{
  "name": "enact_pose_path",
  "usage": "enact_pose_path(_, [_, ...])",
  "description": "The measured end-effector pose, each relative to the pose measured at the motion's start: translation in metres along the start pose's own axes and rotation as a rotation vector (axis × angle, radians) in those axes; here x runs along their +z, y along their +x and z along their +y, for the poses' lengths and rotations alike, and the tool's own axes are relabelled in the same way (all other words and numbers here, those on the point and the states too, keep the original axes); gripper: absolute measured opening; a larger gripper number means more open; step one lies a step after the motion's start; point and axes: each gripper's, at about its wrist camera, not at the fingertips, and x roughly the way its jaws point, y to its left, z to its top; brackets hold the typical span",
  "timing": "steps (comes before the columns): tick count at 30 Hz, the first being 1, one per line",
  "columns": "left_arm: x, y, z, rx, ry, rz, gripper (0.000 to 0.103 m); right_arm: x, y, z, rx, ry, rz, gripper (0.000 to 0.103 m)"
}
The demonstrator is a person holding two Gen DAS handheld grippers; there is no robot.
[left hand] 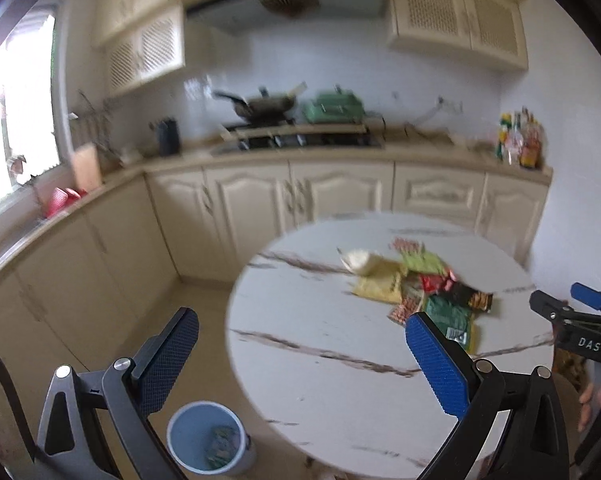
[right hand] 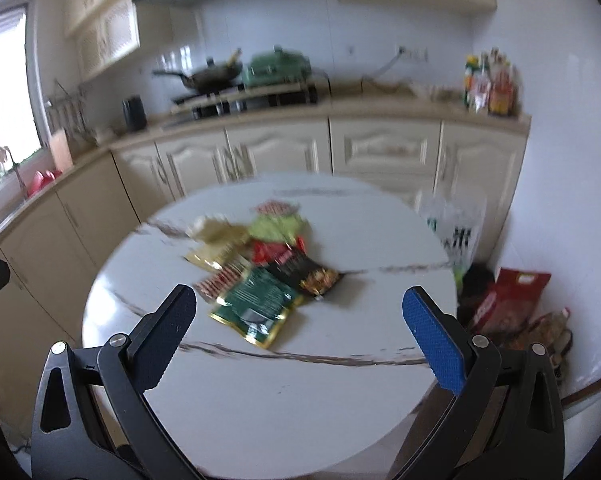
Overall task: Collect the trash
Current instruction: 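Move both open tools back toward the table, then grasp the white steamed bun with the left tool while the right tool closes on the green packet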
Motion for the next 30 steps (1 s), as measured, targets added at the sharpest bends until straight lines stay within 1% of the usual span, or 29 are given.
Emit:
enact_pose_path(2, [0.017, 0.031, -0.001, -0.035, 0.003, 0.041, 0.102, 0.001, 0.022, -0.005, -0.003, -0.003, 0.032, 0.103])
enact_pose_path(3, [0.038, 0.048, 0.000, -0.047, 0.003, 0.058, 0.102, 0.002, 0.029, -0.006, 0.003, -0.004, 0.040, 0.103])
enact_pose_path(4, [0.046, 0.060, -0.002, -0.066, 0.005, 0.070, 0.102, 0.006, 0.037, -0.008, 0.007, -0.005, 0.051, 0.103])
enact_pose_path(6, [0.072, 0.096, -0.005, -0.117, 0.020, 0.107, 0.102, 0.017, 0.052, -0.011, 0.014, -0.009, 0.056, 0.103])
enact_pose_path(8, [0.086, 0.132, -0.012, -0.132, 0.045, 0.148, 0.102, 0.031, 0.070, -0.014, 0.029, -0.013, 0.066, 0.103])
enact_pose_path(10, [0.099, 0.165, -0.015, -0.169, 0.063, 0.178, 0.102, 0.046, 0.090, -0.016, 0.037, -0.015, 0.081, 0.103])
enact_pose_path(11, [0.106, 0.188, -0.015, -0.197, 0.061, 0.212, 0.102, 0.052, 0.099, -0.016, 0.038, -0.017, 0.088, 0.103])
enact_pose_path(13, [0.115, 0.228, -0.014, -0.209, 0.036, 0.267, 0.102, 0.064, 0.120, -0.019, 0.045, -0.009, 0.110, 0.103])
enact_pose_path(15, [0.132, 0.269, -0.012, -0.238, 0.021, 0.293, 0.102, 0.072, 0.137, -0.022, 0.059, -0.005, 0.130, 0.103])
enact_pose_path(18, [0.146, 0.310, -0.007, -0.228, 0.024, 0.327, 0.102, 0.083, 0.165, -0.026, 0.066, 0.001, 0.162, 0.103])
enact_pose_path(20, [0.153, 0.331, -0.005, -0.230, 0.019, 0.347, 0.102, 0.089, 0.182, -0.027, 0.057, -0.002, 0.182, 0.103])
enact_pose_path(21, [0.158, 0.342, -0.003, -0.216, 0.029, 0.354, 0.102, 0.092, 0.189, -0.028, 0.060, -0.003, 0.186, 0.103])
enact_pose_path(24, [0.161, 0.360, -0.005, -0.190, 0.069, 0.355, 0.101, 0.099, 0.213, -0.028, 0.065, -0.003, 0.224, 0.103])
enact_pose_path(26, [0.166, 0.374, -0.002, -0.187, 0.076, 0.365, 0.100, 0.104, 0.230, -0.025, 0.057, -0.017, 0.241, 0.103])
enact_pose_path(27, [0.165, 0.374, -0.003, -0.187, 0.083, 0.361, 0.100, 0.106, 0.236, -0.023, 0.061, -0.020, 0.248, 0.103])
enact_pose_path(28, [0.167, 0.378, -0.001, -0.193, 0.088, 0.353, 0.098, 0.108, 0.245, -0.021, 0.070, -0.025, 0.256, 0.103])
enact_pose_path(29, [0.169, 0.383, -0.001, -0.208, 0.088, 0.358, 0.093, 0.109, 0.253, -0.019, 0.074, -0.032, 0.268, 0.103])
enact_pose_path(30, [0.167, 0.387, -0.002, -0.227, 0.085, 0.365, 0.086, 0.109, 0.259, -0.017, 0.073, -0.035, 0.275, 0.103])
